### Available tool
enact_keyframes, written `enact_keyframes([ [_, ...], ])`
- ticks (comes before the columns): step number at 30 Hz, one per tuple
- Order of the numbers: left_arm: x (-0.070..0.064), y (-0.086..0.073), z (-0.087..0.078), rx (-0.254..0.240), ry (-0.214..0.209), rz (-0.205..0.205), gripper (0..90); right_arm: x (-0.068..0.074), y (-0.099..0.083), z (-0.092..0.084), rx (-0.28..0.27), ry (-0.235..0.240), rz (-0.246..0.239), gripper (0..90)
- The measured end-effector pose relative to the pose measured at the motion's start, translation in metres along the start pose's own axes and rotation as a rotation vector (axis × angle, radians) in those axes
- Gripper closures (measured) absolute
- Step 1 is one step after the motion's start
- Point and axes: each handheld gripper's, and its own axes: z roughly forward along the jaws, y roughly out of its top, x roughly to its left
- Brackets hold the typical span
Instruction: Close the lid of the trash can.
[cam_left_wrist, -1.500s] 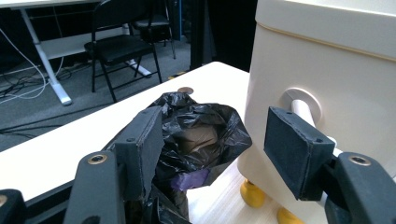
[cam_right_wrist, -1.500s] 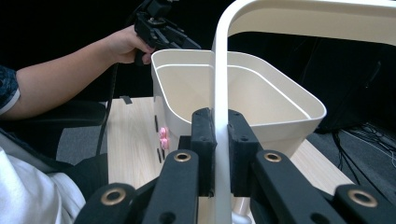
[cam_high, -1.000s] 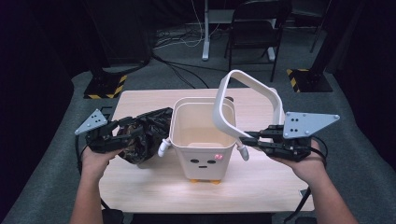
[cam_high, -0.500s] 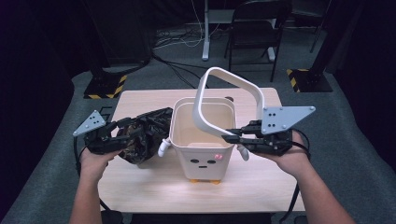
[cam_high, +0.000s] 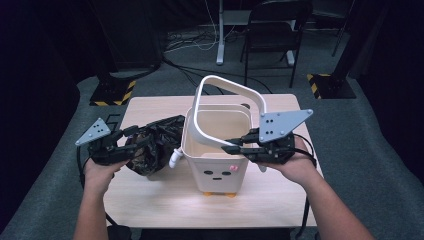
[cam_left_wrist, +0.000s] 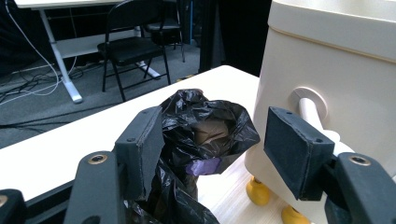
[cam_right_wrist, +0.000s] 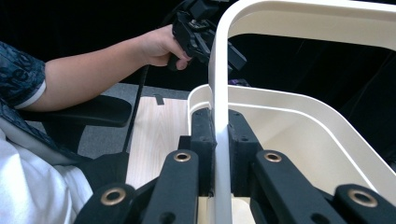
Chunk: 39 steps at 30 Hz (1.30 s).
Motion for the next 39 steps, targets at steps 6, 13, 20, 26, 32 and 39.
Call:
enact_keyframes([
  [6, 0.002, -0.001, 0.000, -0.001, 0.001, -0.007, 37.1, 0.002, 0.004, 0.008, 0.009, 0.024, -0.011, 83.2],
  [13, 0.003, -0.002, -0.001, -0.002, 0.004, -0.011, 37.1, 0.002, 0.006, 0.016, 0.036, 0.034, -0.020, 82.7],
  [20, 0.004, -0.002, -0.001, 0.000, 0.005, -0.013, 37.1, 0.001, 0.007, 0.017, 0.050, 0.041, -0.026, 82.2],
  [26, 0.005, -0.002, -0.001, -0.001, 0.005, -0.016, 37.1, 0.001, 0.008, 0.020, 0.066, 0.047, -0.035, 81.8],
  [32, 0.005, -0.003, -0.001, -0.001, 0.006, -0.019, 37.1, 0.000, 0.008, 0.023, 0.088, 0.060, -0.046, 81.5],
  [39, 0.004, -0.003, -0.001, 0.004, 0.007, -0.021, 37.1, -0.002, 0.009, 0.025, 0.096, 0.076, -0.052, 81.2],
])
